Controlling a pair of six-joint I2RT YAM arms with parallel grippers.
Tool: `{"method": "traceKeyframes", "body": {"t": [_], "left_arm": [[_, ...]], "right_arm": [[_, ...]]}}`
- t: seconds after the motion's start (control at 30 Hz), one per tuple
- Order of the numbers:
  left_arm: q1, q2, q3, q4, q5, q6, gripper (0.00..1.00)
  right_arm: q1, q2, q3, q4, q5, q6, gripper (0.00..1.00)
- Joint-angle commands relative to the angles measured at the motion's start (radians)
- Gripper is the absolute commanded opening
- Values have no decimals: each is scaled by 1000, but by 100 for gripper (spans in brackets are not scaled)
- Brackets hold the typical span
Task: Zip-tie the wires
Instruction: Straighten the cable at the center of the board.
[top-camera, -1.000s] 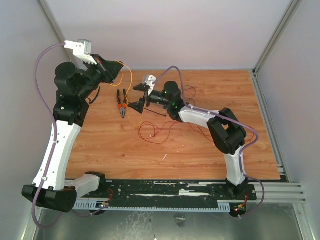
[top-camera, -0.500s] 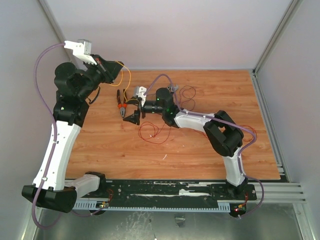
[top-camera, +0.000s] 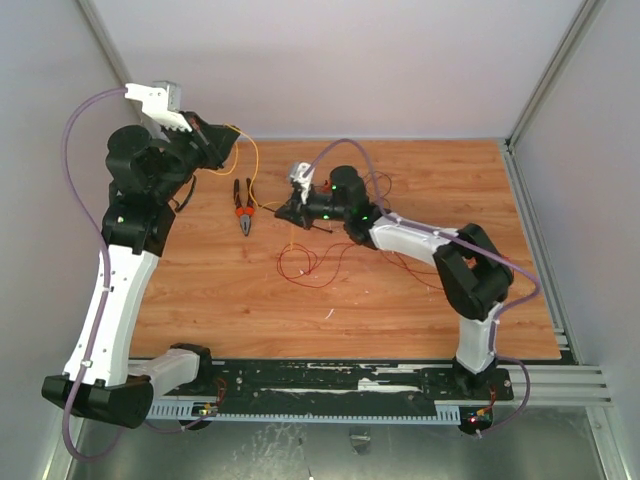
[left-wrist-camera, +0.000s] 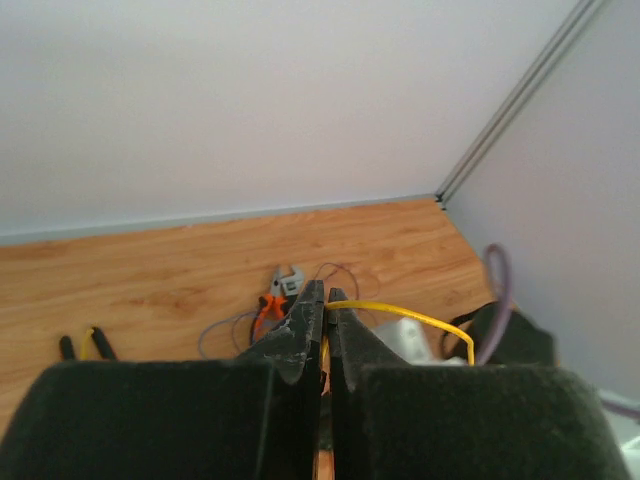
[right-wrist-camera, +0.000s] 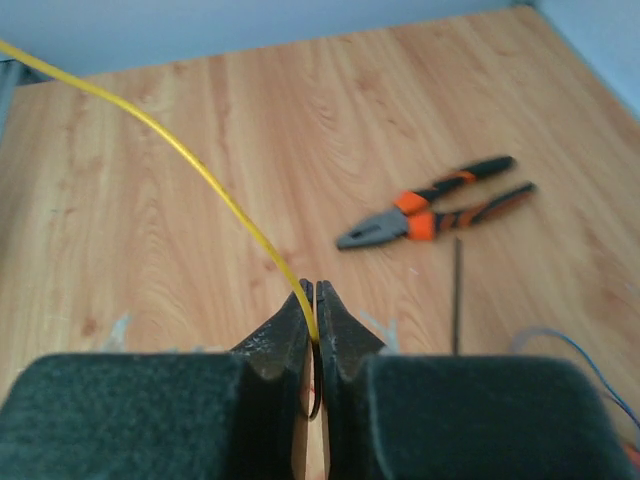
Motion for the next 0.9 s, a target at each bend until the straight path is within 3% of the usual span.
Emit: {"method": "traceKeyframes", "body": {"t": [0.0,0.3,0.53,0.63,0.87], "left_arm": [[5,-27,-9,-65,-67,53,0],[-20,-50,-192,-179,-53,88,0],[-221,-21,-322,-194,-253,67,0],[-289,14,-349,-195,-330,53,0],[-461,150,-367,-178,-432,35,0]], "right_arm": [[-50,-163,-60,-124,122,-32,2],[-158,-456,-187,-569,552,-10,0],[-346,-669,-297,-838,779,72,0],[-426,-735,-327,-903,792,113,0],[-513,-750,-366,-1002,907,121,0]]}}
